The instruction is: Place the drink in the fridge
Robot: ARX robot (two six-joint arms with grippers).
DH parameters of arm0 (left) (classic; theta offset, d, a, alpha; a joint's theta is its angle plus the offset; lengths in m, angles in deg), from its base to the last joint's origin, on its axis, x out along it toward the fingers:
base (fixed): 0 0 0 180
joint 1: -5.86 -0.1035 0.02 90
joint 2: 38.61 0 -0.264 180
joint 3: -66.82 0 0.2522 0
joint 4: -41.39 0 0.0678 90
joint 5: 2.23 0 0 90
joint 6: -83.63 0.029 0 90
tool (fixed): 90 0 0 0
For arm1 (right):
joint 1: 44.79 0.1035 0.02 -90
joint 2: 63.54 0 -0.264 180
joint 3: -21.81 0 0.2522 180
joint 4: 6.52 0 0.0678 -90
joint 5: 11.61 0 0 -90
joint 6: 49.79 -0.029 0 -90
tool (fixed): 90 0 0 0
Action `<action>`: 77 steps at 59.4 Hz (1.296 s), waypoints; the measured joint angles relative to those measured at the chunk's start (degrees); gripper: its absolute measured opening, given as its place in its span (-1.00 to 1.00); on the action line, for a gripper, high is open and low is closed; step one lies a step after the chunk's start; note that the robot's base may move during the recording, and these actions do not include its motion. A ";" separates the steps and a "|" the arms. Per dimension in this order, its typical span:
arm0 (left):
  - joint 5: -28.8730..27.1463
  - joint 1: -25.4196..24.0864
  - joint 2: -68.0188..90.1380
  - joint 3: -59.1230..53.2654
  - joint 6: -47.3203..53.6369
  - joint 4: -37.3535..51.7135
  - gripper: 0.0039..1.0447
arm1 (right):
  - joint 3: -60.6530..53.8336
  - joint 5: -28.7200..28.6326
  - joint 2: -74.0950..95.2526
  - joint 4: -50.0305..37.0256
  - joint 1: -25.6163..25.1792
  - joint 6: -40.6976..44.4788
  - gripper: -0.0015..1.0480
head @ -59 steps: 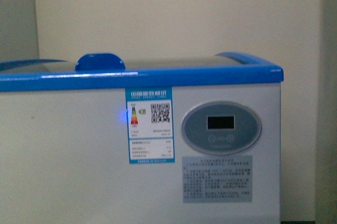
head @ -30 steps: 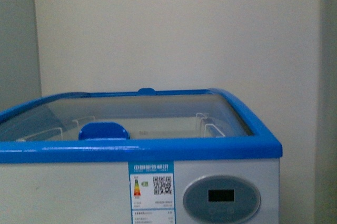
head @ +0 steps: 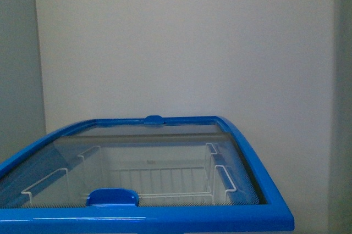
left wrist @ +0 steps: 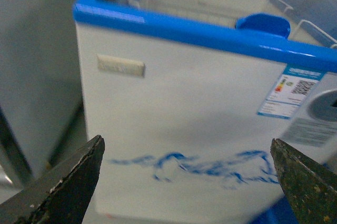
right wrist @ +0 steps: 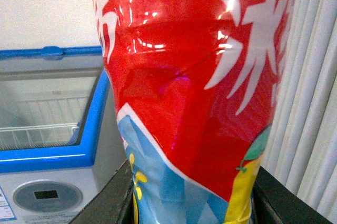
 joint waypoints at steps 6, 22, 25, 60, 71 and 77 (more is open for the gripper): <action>4.48 -3.19 13.44 2.95 -3.74 8.92 0.85 | 0.00 -0.04 -0.02 0.00 0.00 0.02 -0.25; 12.37 -3.15 49.96 20.04 22.86 32.57 0.85 | 0.00 -0.04 -0.02 0.00 0.00 0.00 -0.25; 13.51 -2.80 54.75 23.56 28.63 33.62 0.85 | 0.00 0.04 -0.02 0.00 0.00 0.00 -0.25; 25.33 6.67 83.69 52.76 79.76 27.93 0.85 | 0.00 0.00 -0.02 0.00 0.02 0.00 -0.25; 25.73 8.72 86.88 58.60 85.29 17.46 0.85 | 0.00 0.00 -0.02 0.00 0.00 0.00 -0.25; 24.87 9.16 88.87 61.75 87.65 14.01 0.85 | 0.00 0.00 -0.02 0.00 0.00 0.00 -0.25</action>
